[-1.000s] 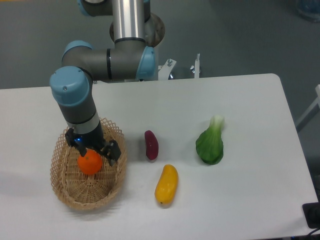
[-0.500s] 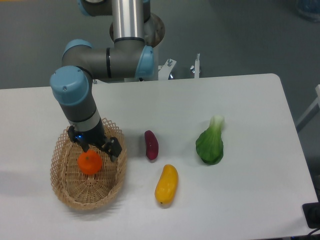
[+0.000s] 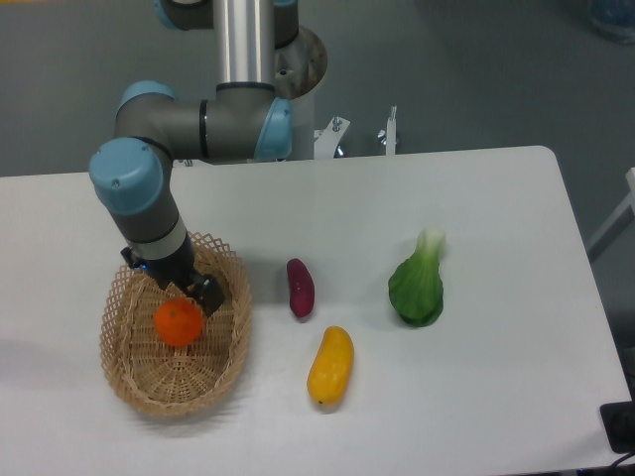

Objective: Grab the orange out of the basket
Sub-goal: 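Lift the gripped orange slightly within the basket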

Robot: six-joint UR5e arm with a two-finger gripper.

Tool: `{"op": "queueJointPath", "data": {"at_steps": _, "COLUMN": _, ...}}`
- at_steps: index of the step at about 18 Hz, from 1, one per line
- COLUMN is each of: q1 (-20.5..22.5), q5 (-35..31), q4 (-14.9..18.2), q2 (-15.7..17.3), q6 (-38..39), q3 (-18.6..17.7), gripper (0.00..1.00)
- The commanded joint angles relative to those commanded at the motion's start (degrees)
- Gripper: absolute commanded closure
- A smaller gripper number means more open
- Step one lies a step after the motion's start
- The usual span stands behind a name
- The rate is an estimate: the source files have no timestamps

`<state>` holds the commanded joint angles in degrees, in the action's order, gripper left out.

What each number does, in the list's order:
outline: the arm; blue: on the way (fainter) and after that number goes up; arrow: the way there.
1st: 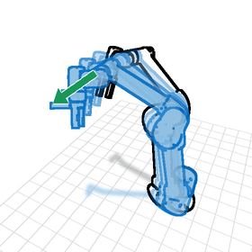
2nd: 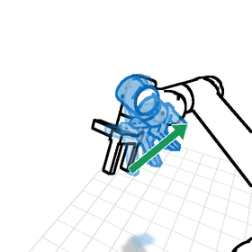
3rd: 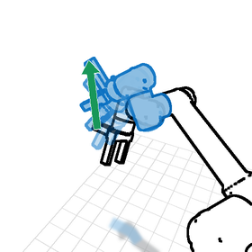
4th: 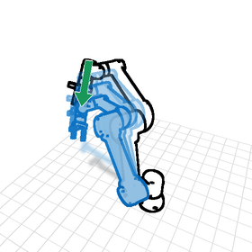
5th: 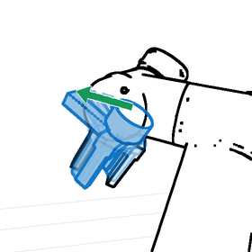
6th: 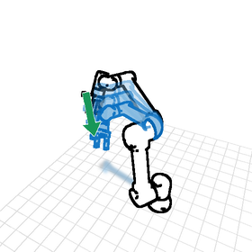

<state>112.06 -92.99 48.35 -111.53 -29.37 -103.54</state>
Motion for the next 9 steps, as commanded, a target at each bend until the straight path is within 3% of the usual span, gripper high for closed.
{"op": "queueJointPath", "data": {"at_steps": 9, "q1": -0.27, "q5": 0.53, "q4": -0.09, "q2": -2.9, "q6": 3.7, "q3": 0.0, "gripper": 0.0}}
